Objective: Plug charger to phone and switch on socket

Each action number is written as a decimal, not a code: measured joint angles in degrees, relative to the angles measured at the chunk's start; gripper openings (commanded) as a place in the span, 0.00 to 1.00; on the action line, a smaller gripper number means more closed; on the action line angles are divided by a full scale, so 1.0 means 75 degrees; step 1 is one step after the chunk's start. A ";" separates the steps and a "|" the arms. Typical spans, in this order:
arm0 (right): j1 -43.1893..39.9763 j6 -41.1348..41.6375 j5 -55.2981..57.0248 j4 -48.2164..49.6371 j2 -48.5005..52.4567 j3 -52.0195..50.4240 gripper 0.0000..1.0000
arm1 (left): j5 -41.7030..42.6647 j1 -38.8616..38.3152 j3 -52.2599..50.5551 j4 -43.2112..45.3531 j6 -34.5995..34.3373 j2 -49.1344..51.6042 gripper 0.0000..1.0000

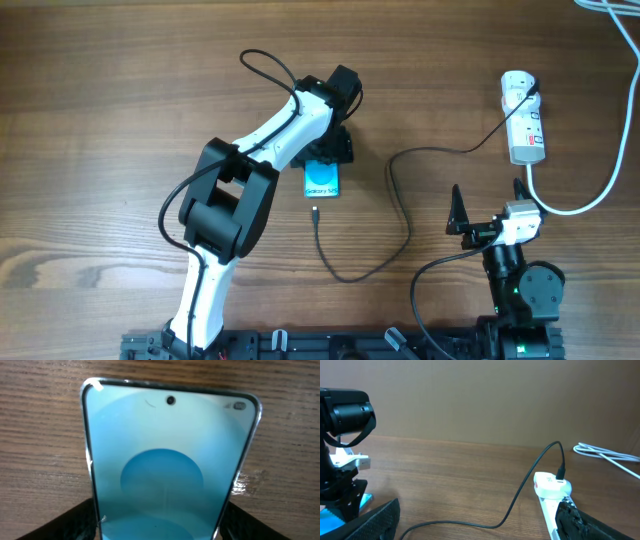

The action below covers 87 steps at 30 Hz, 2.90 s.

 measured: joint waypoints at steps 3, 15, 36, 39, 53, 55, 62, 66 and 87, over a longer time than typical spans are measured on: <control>0.0000 0.0003 0.0000 0.0000 0.0000 0.0000 1.00 | 0.0009 0.0000 0.0003 -0.0026 -0.0003 0.0003 0.72; 0.0000 0.0003 0.0000 0.0000 0.0000 0.0000 1.00 | 0.1769 0.0723 0.0090 -0.0434 0.0000 -0.0181 0.69; 0.0000 0.0003 0.0000 0.0000 0.0000 0.0000 1.00 | 1.1669 0.2253 0.0105 -0.0096 0.0309 -0.0592 0.71; 0.0000 0.0003 0.0000 0.0000 0.0000 0.0000 1.00 | 1.1715 0.2600 0.0105 -0.0093 0.0032 -0.0592 0.71; 0.0000 0.0003 0.0000 0.0000 0.0000 0.0000 1.00 | 1.1721 0.3095 0.0105 -0.1014 -0.0207 -0.0694 0.70; 0.0000 0.0003 0.0000 0.0003 0.0000 0.0000 1.00 | 1.1724 0.3209 0.0105 -0.1043 -0.0207 -0.1166 0.71; 0.0000 0.0003 0.0000 0.0003 0.0000 0.0000 1.00 | 1.1724 0.3608 0.0105 -0.1064 -0.0207 -0.1880 0.71; 0.0000 0.0003 0.0000 0.0003 0.0000 0.0000 1.00 | 1.1724 0.3602 0.0105 -0.1102 -0.0207 -0.1886 0.71; 0.0000 0.0003 0.0000 0.0003 0.0000 0.0000 1.00 | 1.1724 0.3602 0.0105 -0.1119 -0.0207 -0.1886 0.71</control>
